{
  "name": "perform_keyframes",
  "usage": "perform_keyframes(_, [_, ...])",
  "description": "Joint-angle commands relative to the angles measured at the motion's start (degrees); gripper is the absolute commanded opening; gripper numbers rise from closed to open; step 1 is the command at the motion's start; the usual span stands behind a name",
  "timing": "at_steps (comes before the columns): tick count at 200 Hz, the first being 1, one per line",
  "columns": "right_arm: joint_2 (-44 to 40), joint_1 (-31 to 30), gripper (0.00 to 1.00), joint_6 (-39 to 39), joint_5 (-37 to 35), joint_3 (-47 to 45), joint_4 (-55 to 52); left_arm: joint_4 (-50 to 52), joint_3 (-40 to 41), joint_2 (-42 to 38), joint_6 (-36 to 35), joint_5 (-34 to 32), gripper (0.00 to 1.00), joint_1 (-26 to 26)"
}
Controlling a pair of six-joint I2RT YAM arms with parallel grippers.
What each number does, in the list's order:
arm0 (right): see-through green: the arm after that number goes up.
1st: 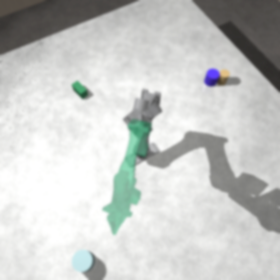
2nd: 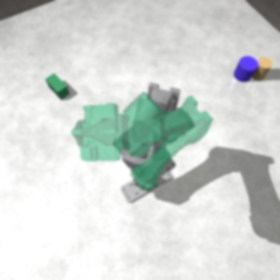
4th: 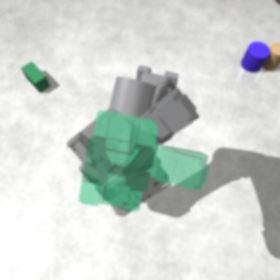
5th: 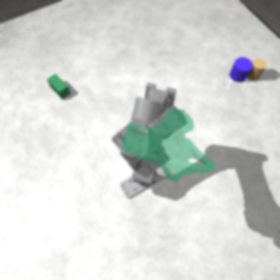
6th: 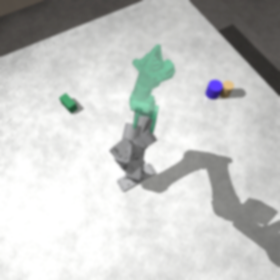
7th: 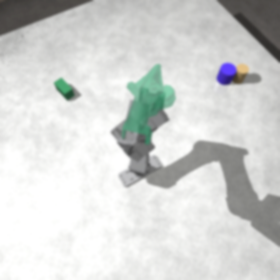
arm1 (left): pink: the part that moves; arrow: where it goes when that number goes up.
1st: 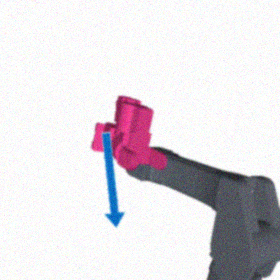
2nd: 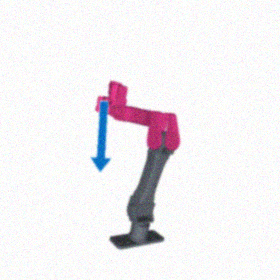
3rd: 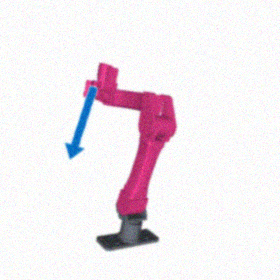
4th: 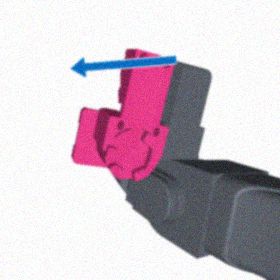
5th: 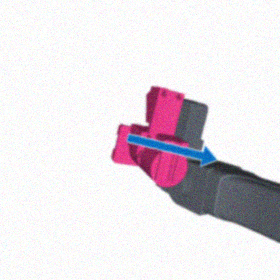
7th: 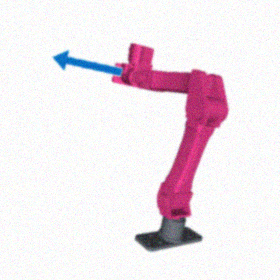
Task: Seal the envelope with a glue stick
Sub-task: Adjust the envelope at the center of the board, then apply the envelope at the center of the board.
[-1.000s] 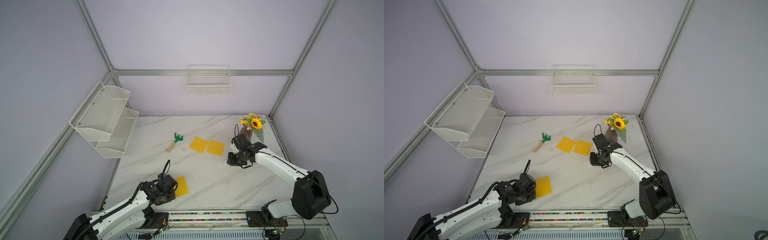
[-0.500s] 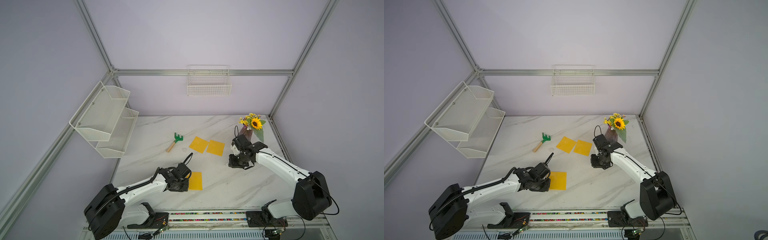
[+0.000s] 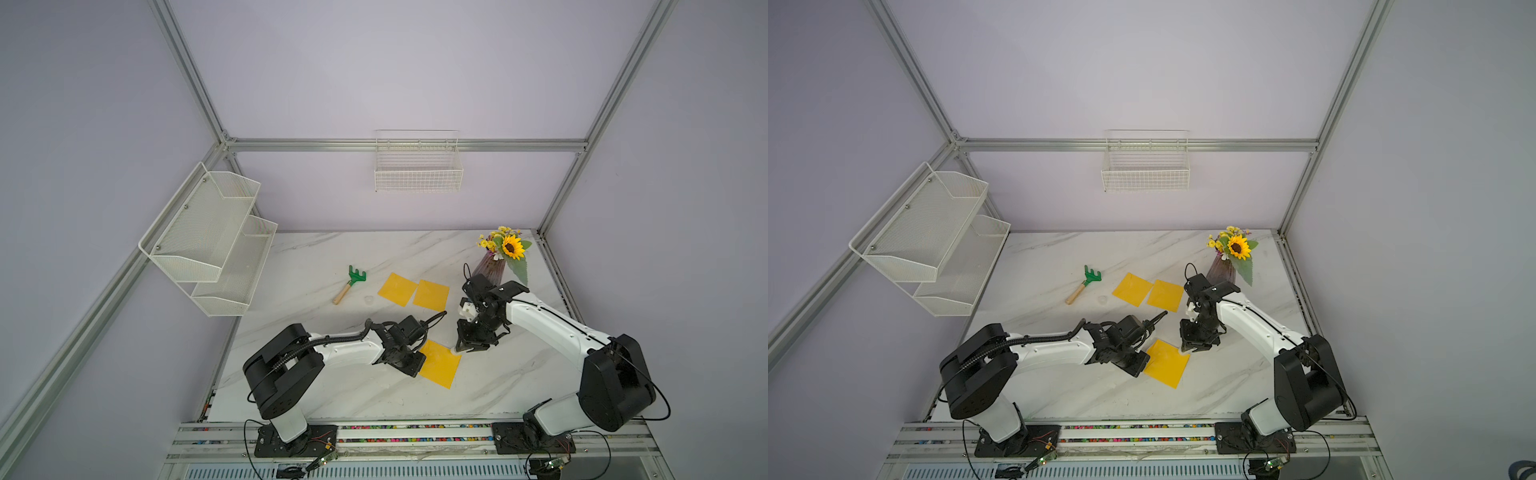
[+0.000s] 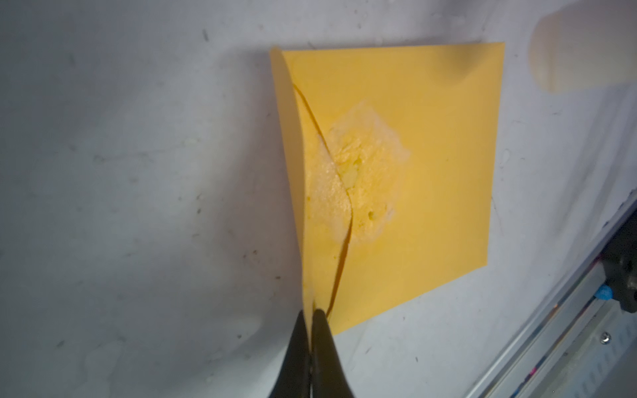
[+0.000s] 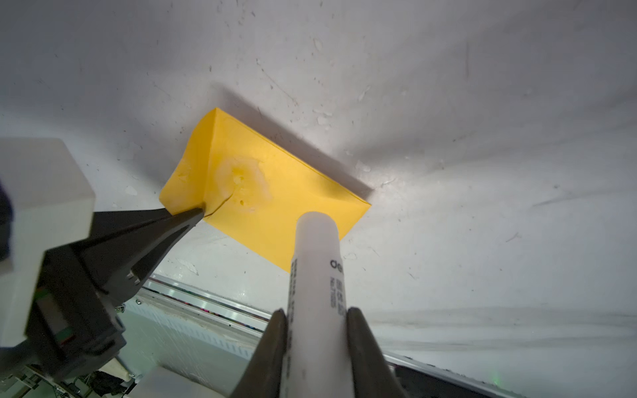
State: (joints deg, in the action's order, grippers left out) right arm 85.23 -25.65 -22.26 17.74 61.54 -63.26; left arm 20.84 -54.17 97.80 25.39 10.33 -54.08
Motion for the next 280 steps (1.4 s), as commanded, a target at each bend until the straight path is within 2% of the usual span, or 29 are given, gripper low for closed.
perform_keyframes(1, [-0.03, -1.0, 0.0, -2.06, -0.33, 2.24, -3.87, -8.49, -2.17, 1.43, -2.44, 5.68, 0.0, -0.22])
perform_keyframes(56, [3.89, -5.56, 0.0, -6.02, -4.99, 4.25, -5.26, -15.23, 0.02, 3.08, 0.71, 11.25, 0.0, -0.45])
perform_keyframes(134, [10.53, -11.33, 0.0, -9.26, -12.79, 3.93, -3.4, -11.71, -1.05, 6.56, 2.28, 15.42, 0.0, -0.37])
perform_keyframes(174, [13.29, -12.72, 0.0, -9.73, -10.66, 2.66, 1.5, -11.17, -1.29, 8.09, 3.09, 16.78, 0.0, -0.32])
perform_keyframes(211, [12.21, -12.93, 0.0, -10.35, -4.81, 0.45, 7.31, -12.75, -0.64, 8.39, 3.53, 17.27, 0.0, -0.25])
perform_keyframes(280, [13.29, -12.93, 0.0, -12.95, -24.64, 1.98, -2.9, -13.06, 0.29, 8.13, 4.06, 17.09, 0.0, -0.09])
